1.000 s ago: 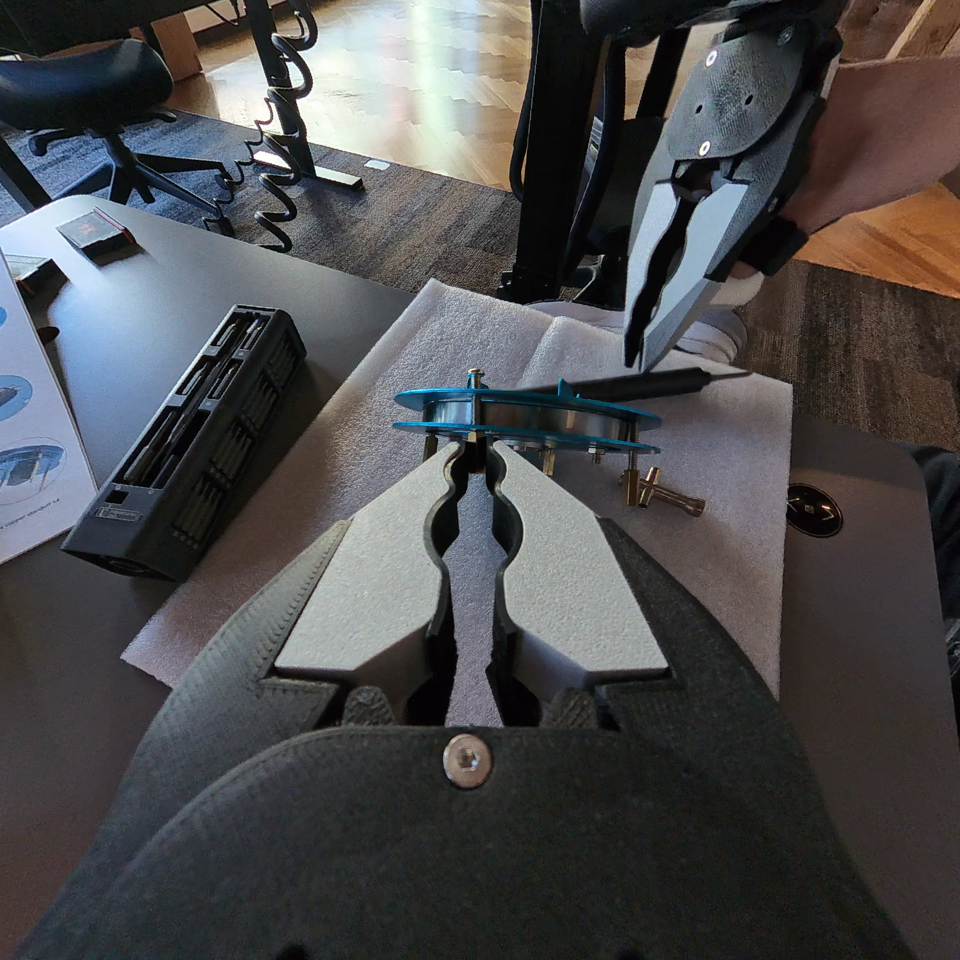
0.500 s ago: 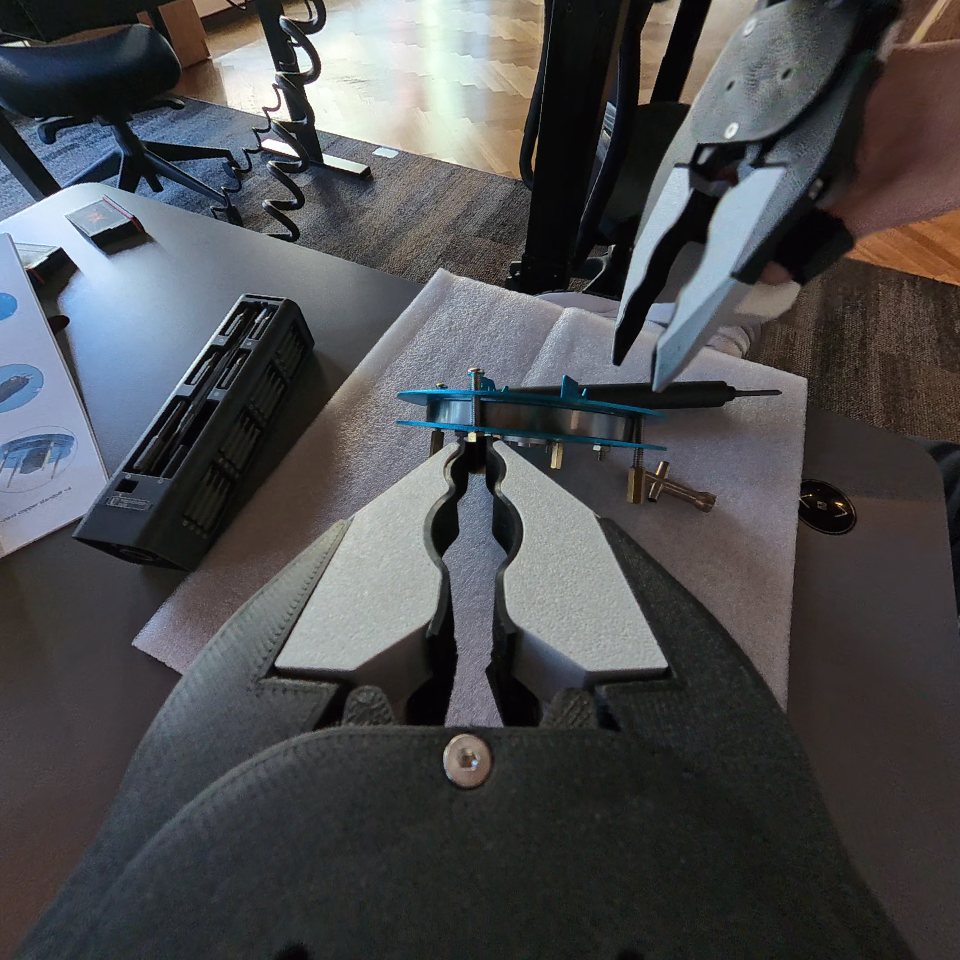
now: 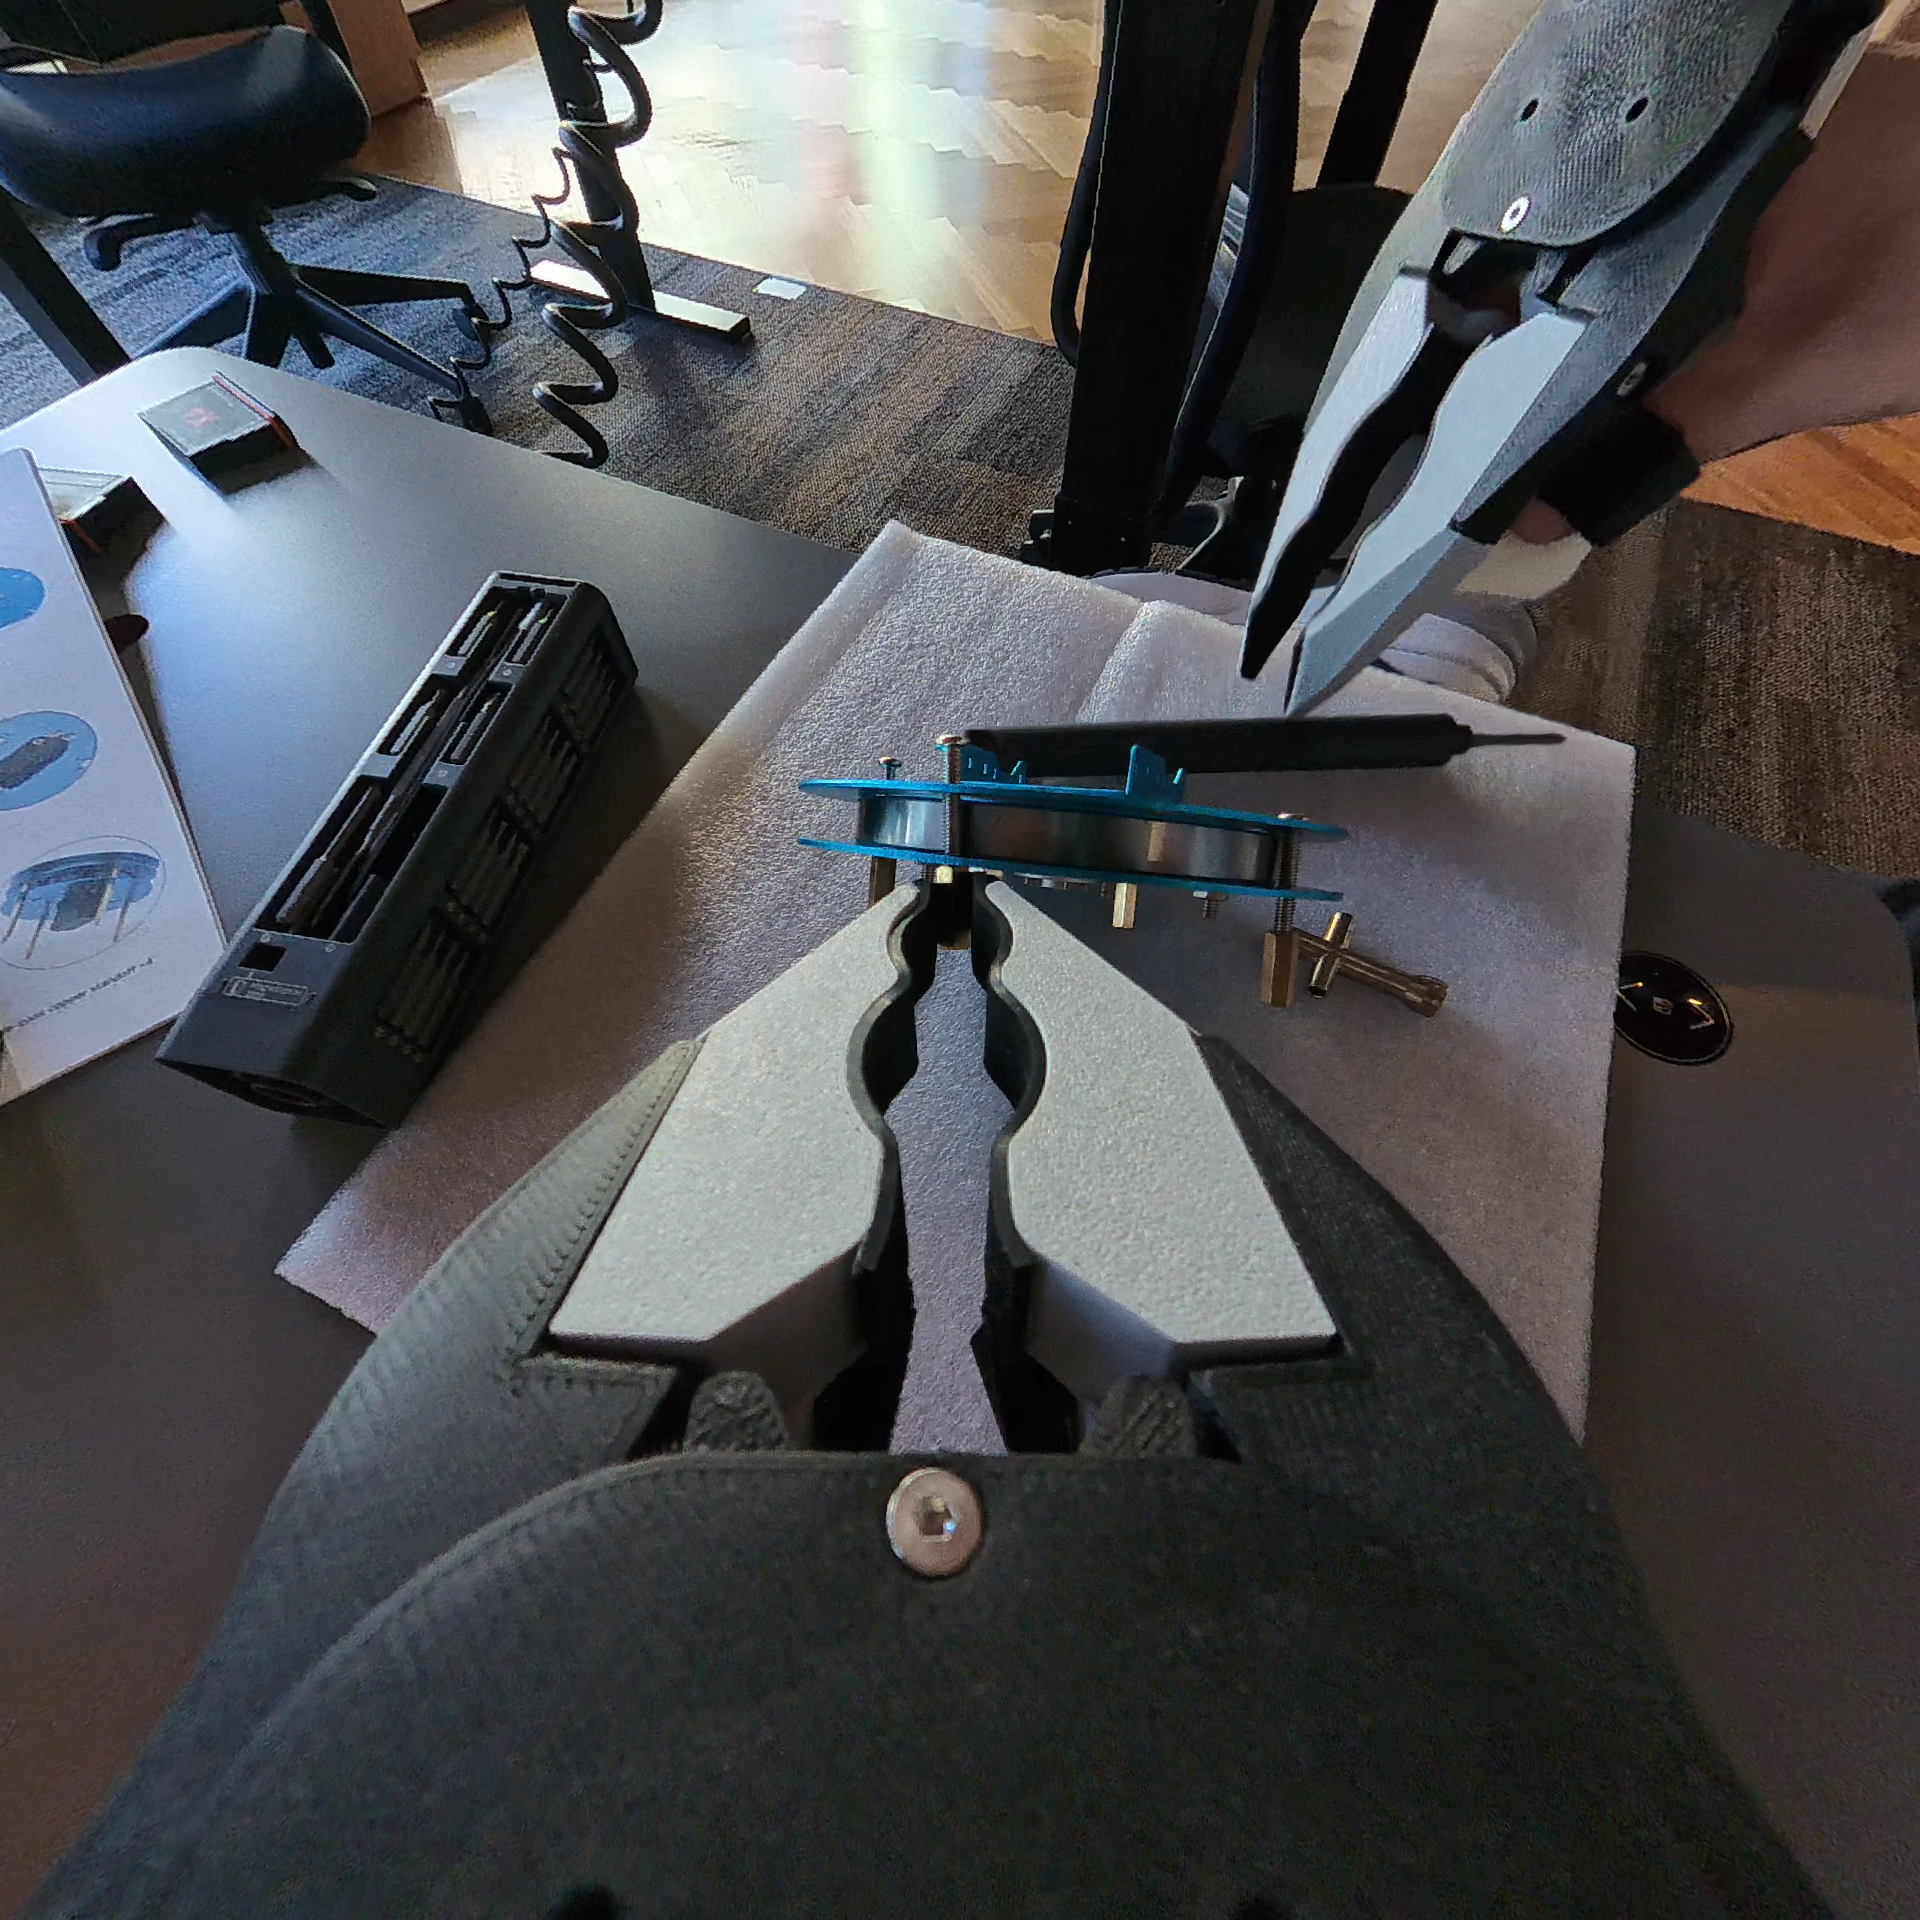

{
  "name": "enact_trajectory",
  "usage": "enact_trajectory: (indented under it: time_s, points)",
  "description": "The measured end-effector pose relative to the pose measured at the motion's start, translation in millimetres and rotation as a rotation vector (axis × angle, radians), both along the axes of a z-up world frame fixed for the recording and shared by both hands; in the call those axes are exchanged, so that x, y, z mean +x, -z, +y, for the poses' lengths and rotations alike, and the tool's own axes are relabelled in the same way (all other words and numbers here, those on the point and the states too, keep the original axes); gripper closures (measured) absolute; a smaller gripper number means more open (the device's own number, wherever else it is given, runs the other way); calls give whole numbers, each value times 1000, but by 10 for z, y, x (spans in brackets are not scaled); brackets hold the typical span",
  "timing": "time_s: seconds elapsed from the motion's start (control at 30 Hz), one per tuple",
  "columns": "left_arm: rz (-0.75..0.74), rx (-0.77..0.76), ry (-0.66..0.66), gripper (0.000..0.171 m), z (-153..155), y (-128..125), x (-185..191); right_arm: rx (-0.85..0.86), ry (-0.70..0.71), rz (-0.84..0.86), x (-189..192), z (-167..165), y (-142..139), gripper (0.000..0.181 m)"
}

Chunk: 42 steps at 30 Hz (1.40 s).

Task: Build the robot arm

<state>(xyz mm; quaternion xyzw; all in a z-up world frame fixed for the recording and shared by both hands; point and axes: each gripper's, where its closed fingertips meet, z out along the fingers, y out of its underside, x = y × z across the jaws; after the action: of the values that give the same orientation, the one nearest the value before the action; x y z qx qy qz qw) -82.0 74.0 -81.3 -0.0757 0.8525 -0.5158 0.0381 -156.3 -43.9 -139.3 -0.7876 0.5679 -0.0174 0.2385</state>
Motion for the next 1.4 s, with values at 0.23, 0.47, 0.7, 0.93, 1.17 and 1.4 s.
enact_trajectory:
  time_s: [0.23, 0.47, 0.7, 0.93, 1.17, 1.4]
  points:
    - [-3, 0, 2, 167, -4, -2, -4, 84, -6, 85, -91, 68, 112, 159]
    - [-4, 3, 0, 167, -4, 3, 4, 232, -12, 63, -91, 209, -38, 163]
    - [-5, 3, -2, 167, -3, 7, 1, 202, -30, 96, -129, 245, 63, 158]
    - [-8, 8, -1, 167, -1, 9, 0, 146, -25, 93, -96, 137, 45, 163]
    - [-11, 11, -1, 167, 1, 12, 0, 227, -16, 106, -79, 189, 17, 167]
    - [-12, 12, -1, 167, 2, 13, -1, 211, -24, 131, -65, 203, 32, 163]
